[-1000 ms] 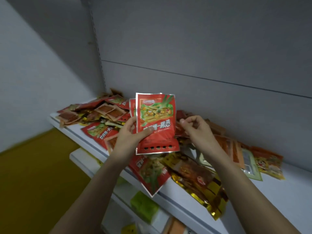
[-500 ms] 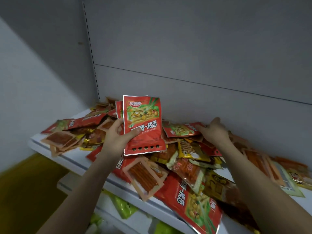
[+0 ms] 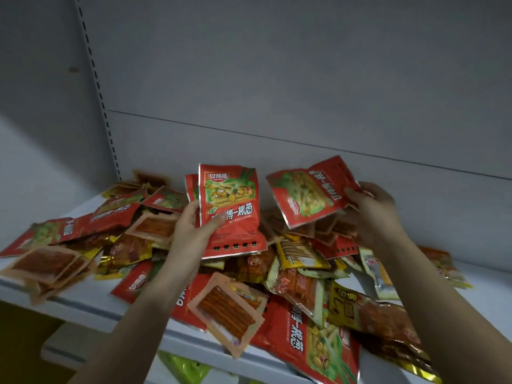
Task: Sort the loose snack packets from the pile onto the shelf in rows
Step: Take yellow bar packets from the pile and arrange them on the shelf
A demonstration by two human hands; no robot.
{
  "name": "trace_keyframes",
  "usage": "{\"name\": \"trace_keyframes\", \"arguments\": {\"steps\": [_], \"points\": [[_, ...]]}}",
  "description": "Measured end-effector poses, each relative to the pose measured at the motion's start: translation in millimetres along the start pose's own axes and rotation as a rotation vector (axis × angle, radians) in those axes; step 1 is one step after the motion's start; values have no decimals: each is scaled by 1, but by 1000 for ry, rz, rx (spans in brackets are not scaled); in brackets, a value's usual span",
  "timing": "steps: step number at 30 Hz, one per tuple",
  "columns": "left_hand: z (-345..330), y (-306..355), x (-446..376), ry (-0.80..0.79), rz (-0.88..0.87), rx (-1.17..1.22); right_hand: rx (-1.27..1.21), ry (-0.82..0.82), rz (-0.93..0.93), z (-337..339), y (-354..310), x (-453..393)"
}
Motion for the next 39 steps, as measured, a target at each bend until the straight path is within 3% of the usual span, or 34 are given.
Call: {"name": "trace_keyframes", "arguments": {"steps": [5, 8, 10, 15, 21, 25, 29, 39], "points": [[-42, -2, 7, -11, -65, -10, -654, 129, -223, 2, 10, 13], [-78, -4, 17, -40, -105, -9, -732, 168, -237, -3, 4, 34], [-106, -3, 31, -46, -137, -28, -646, 190, -201, 2, 0, 55], [-176, -13, 75, -62, -150, 47, 4, 34, -55, 49, -9, 97], [-251, -34, 125, -113, -98, 72, 202, -101, -61, 151, -29, 116], [-329, -54, 167, -235, -83, 19, 287, 28, 102, 265, -59, 115], [-408, -80, 209, -384, -43, -46, 463, 0, 212, 350, -83, 122], [-578, -135, 292, -540, 16, -21, 512, 308, 1, 547, -75, 156]]}}
Point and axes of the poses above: each hand's wrist, its own x-axis away from the middle knuckle, its own z-axis out of the back of the hand, y = z × x, the point moved 7 cm from there along -x, towards the middle knuckle, and after that the axes turned 6 degrees about z, right-handed, at the moved point
